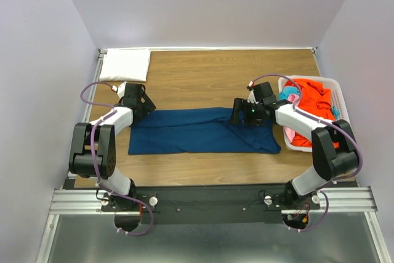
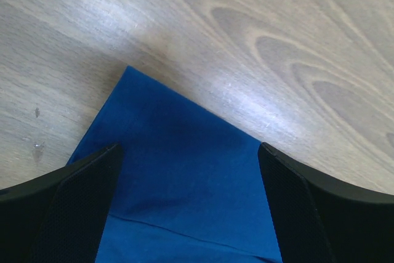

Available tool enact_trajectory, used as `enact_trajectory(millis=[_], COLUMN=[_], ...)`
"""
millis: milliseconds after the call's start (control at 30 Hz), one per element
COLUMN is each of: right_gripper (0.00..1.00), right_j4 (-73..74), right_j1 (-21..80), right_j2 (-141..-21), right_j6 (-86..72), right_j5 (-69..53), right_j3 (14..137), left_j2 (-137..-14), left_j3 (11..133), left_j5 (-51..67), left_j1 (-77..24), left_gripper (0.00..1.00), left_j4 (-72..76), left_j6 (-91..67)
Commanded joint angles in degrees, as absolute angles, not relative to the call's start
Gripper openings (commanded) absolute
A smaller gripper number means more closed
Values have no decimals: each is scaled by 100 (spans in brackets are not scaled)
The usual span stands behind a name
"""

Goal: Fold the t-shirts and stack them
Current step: Fold the tshirt

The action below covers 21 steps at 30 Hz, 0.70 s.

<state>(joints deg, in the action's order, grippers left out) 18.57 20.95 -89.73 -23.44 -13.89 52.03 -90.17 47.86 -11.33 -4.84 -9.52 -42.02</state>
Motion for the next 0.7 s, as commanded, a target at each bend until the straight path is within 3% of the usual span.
enact_trajectory(millis=[0,367,667], right_gripper=[100,100,100], right_j4=[1556,1433,1459], right_j1=[2136,2495,3349], right_j2=[-9114,-8930,-8149], right_j6=[-2145,-1854,-2030], right_j5=[-1748,-3602,-2840], right_j3=[5186,4931,4948], left_j2=[-9062,-9035,-8895], left_j3=[4685,4781,4746], left_j5=[-1309,-1362,-1468], left_j1=[-466,-466,-466], left_gripper=[98,98,98], left_j4=[-984,-1046,-1107], left_j6=[-4122,-4113,-4104])
